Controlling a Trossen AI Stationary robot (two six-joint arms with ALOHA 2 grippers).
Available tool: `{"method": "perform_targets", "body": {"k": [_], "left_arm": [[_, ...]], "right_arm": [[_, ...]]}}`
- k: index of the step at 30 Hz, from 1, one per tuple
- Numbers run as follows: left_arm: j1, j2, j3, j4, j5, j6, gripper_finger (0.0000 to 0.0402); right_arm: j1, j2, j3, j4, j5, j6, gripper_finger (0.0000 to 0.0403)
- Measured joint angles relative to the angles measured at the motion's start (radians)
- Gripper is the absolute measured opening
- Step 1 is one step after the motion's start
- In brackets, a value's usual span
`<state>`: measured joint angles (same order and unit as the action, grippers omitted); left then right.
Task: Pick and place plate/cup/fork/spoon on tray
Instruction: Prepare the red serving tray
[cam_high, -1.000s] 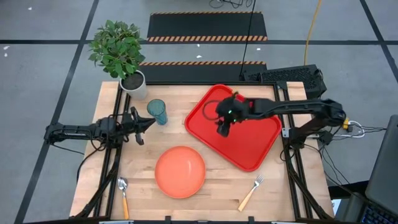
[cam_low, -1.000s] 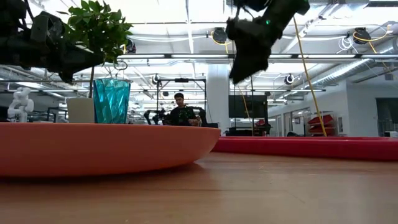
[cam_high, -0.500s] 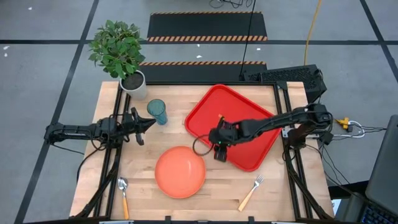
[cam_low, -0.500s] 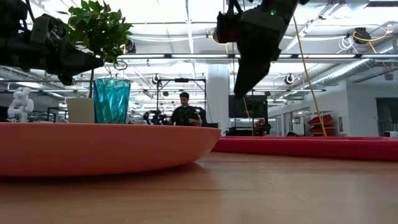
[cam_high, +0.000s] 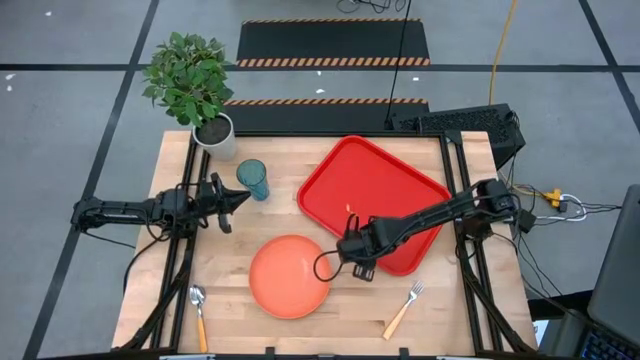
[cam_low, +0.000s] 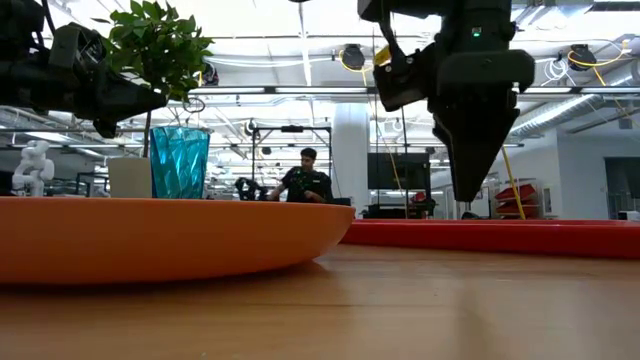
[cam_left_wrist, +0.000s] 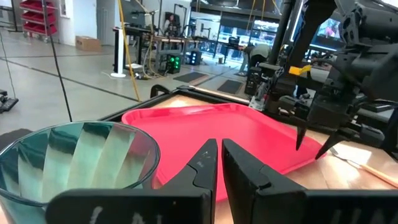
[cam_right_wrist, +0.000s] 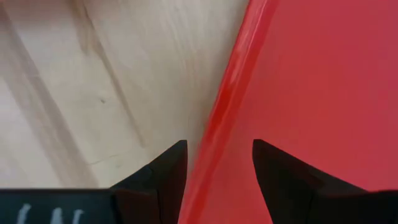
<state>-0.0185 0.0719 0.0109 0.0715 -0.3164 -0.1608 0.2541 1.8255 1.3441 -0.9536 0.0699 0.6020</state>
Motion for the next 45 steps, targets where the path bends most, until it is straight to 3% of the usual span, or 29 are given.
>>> {"method": "perform_targets", "body": {"k": [12, 22, 28, 32, 39, 45], "left_arm": [[-0.001, 0.000, 0.000, -0.001, 0.000, -0.008, 0.0026], [-0.005, 0.000, 0.000, -0.011, 0.003, -0.008, 0.0026], [-0.005, 0.000, 0.000, -0.013, 0.003, -0.005, 0.0026], [-0.005, 0.000, 0.000, -0.014, 0.003, -0.002, 0.0026], [-0.005, 0.000, 0.000, -0.015, 0.003, -0.002, 0.0026], [-0.005, 0.000, 0.000, -0.016, 0.003, 0.000, 0.0026]], "right_arm": [[0.024, 0.000, -0.020, 0.038, -0.023, 0.214, 0.0173], [0.028, 0.000, -0.141, 0.185, -0.015, 0.223, 0.0173], [0.029, 0.000, -0.164, 0.209, 0.020, 0.130, 0.0171], [0.031, 0.000, -0.165, 0.214, 0.042, 0.056, 0.0140], [0.031, -0.001, -0.164, 0.201, 0.064, 0.011, 0.0032], [0.033, -0.001, -0.163, 0.210, 0.057, -0.050, 0.0028]]}}
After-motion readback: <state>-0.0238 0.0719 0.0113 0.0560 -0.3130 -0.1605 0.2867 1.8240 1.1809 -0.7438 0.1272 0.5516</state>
